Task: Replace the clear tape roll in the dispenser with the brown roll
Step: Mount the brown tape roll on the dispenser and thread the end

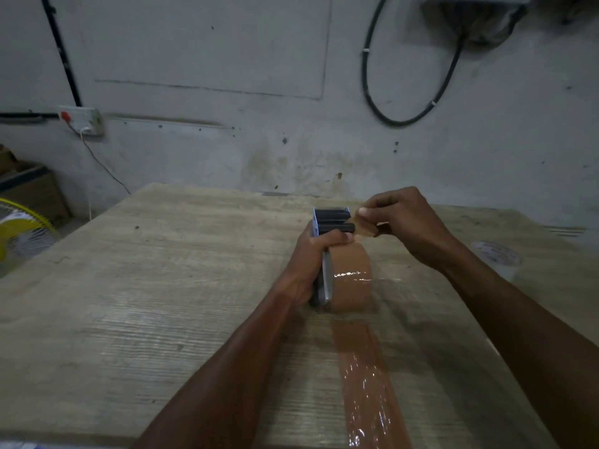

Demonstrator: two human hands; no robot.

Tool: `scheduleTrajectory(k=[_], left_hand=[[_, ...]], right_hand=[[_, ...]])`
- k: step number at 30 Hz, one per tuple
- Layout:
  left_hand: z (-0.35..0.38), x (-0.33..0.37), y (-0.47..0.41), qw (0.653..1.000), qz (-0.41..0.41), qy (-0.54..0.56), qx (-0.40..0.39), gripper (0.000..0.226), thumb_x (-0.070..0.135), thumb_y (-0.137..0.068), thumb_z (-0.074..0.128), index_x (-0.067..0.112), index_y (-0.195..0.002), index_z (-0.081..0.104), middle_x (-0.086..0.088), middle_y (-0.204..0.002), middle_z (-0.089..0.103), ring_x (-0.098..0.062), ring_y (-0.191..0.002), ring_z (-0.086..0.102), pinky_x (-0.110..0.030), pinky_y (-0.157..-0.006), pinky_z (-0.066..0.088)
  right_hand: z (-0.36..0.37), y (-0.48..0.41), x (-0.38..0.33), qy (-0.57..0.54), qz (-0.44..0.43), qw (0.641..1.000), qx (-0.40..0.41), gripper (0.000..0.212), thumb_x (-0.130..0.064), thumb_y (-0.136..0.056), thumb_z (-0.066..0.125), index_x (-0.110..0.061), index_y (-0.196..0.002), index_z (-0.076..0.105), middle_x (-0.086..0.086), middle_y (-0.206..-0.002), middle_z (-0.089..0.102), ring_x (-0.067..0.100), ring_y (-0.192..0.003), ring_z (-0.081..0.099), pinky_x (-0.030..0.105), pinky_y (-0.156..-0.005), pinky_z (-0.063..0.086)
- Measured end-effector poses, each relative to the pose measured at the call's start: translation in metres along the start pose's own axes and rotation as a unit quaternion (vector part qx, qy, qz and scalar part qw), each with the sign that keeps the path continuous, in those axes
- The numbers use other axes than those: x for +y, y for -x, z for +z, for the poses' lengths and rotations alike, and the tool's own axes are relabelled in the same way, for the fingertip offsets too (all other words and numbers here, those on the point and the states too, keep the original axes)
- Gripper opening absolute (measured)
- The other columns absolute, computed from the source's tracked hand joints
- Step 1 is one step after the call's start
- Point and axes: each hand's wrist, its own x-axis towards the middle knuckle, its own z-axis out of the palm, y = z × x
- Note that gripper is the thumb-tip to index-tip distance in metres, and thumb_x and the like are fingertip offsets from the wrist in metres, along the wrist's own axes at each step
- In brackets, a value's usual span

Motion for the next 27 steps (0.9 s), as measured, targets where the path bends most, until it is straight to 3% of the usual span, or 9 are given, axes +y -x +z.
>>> scheduleTrajectory(k=[7, 11, 16, 20, 23, 27], left_hand=[[0.001, 0.001, 0.0, 1.0, 0.008, 0.004, -0.001, 0.05, 0.017, -0.067, 0.072, 0.013, -0.116, 0.062, -0.007, -0.085, 0.068, -0.019, -0.07, 0.066, -0.037, -0.069, 0.054], [0.0, 0.0, 0.001, 1.0, 0.01, -0.01, -0.007, 0.049, 0.019, -0.069, 0.071, 0.016, -0.116, 0.061, -0.007, -0.085, 0.067, -0.018, -0.068, 0.066, -0.036, -0.066, 0.054], [-0.001, 0.0, 0.0, 1.0, 0.012, -0.016, -0.01, 0.055, 0.02, -0.07, 0.072, 0.016, -0.122, 0.059, -0.007, -0.089, 0.068, -0.016, -0.07, 0.067, -0.035, -0.066, 0.055], [-0.001, 0.001, 0.0, 1.0, 0.009, -0.01, -0.022, 0.04, 0.019, -0.077, 0.076, 0.018, -0.115, 0.063, -0.001, -0.079, 0.072, -0.014, -0.065, 0.067, -0.031, -0.064, 0.055], [-0.003, 0.004, 0.001, 0.999, -0.017, -0.026, -0.029, 0.04, 0.017, -0.079, 0.077, 0.013, -0.116, 0.063, -0.002, -0.078, 0.072, -0.015, -0.064, 0.068, -0.03, -0.063, 0.055], [-0.003, 0.005, 0.002, 0.999, -0.037, -0.017, -0.035, 0.05, 0.02, -0.07, 0.074, 0.007, -0.116, 0.064, -0.004, -0.075, 0.069, -0.017, -0.063, 0.066, -0.031, -0.064, 0.054]], right_hand=[[-0.003, 0.004, -0.001, 0.031, -0.021, 0.999, 0.004, 0.034, -0.031, -0.098, 0.056, -0.007, -0.086, 0.077, 0.009, -0.082, 0.075, 0.028, -0.077, 0.071, 0.031, -0.064, 0.057], [-0.006, 0.006, -0.005, 0.097, -0.058, 0.993, -0.018, 0.021, -0.027, -0.092, 0.064, -0.011, -0.097, 0.077, 0.004, -0.091, 0.075, 0.017, -0.081, 0.07, 0.031, -0.069, 0.059], [-0.001, 0.007, -0.009, 0.225, -0.143, 0.964, 0.013, 0.01, -0.026, -0.087, 0.072, -0.022, -0.093, 0.078, -0.011, -0.08, 0.072, -0.005, -0.074, 0.064, 0.009, -0.064, 0.044], [-0.002, 0.007, -0.009, 0.274, -0.241, 0.931, 0.016, 0.011, -0.02, -0.086, 0.074, -0.017, -0.095, 0.079, -0.004, -0.082, 0.075, -0.003, -0.068, 0.062, 0.018, -0.067, 0.053], [-0.004, 0.008, -0.011, 0.3, -0.283, 0.911, 0.007, 0.012, -0.016, -0.086, 0.073, -0.012, -0.096, 0.078, 0.002, -0.085, 0.076, -0.007, -0.064, 0.054, 0.011, -0.064, 0.044], [-0.004, 0.008, -0.016, 0.328, -0.303, 0.895, 0.001, 0.012, -0.013, -0.087, 0.072, -0.01, -0.096, 0.078, 0.005, -0.081, 0.075, 0.005, -0.064, 0.057, 0.01, -0.063, 0.039]])
